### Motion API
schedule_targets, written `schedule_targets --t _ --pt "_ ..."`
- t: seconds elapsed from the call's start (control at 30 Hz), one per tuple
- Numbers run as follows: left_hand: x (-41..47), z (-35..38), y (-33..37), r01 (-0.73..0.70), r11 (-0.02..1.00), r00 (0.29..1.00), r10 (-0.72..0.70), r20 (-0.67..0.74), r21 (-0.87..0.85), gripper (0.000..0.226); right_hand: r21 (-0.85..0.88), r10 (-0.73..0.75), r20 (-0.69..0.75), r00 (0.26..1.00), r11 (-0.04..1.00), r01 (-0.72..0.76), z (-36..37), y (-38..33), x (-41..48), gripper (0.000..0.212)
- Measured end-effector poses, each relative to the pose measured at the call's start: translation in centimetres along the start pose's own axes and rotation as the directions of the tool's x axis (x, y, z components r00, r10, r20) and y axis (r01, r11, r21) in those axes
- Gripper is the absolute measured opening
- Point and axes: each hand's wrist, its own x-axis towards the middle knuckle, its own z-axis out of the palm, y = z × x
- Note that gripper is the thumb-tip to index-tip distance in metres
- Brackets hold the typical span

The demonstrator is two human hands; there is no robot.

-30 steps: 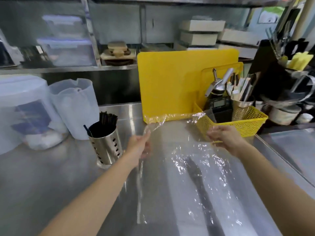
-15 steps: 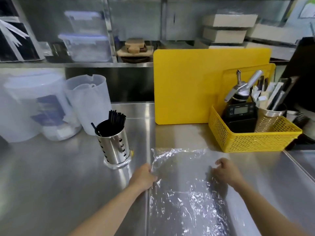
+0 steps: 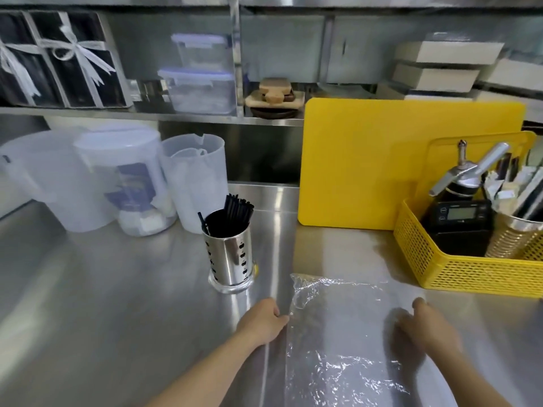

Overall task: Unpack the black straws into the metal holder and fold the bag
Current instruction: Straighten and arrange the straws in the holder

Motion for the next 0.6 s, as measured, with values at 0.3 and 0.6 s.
schedule_targets --t 0.3,0.6 --pt "-2.2 -7.7 3.4 -0.302 0.946 0.926 0.32 0.198 -0.117 0.021 0.204 -0.118 -0.033 0.992 0.971 0.123 -3.9 -6.0 -1.3 0.021" --pt "-4.3 -19.2 2.7 -0.632 0.738 0.764 0.645 -0.027 -0.236 0.01 0.488 -0.241 -0.195 0.951 0.817 0.307 -5.9 -17.9 -6.1 0.011"
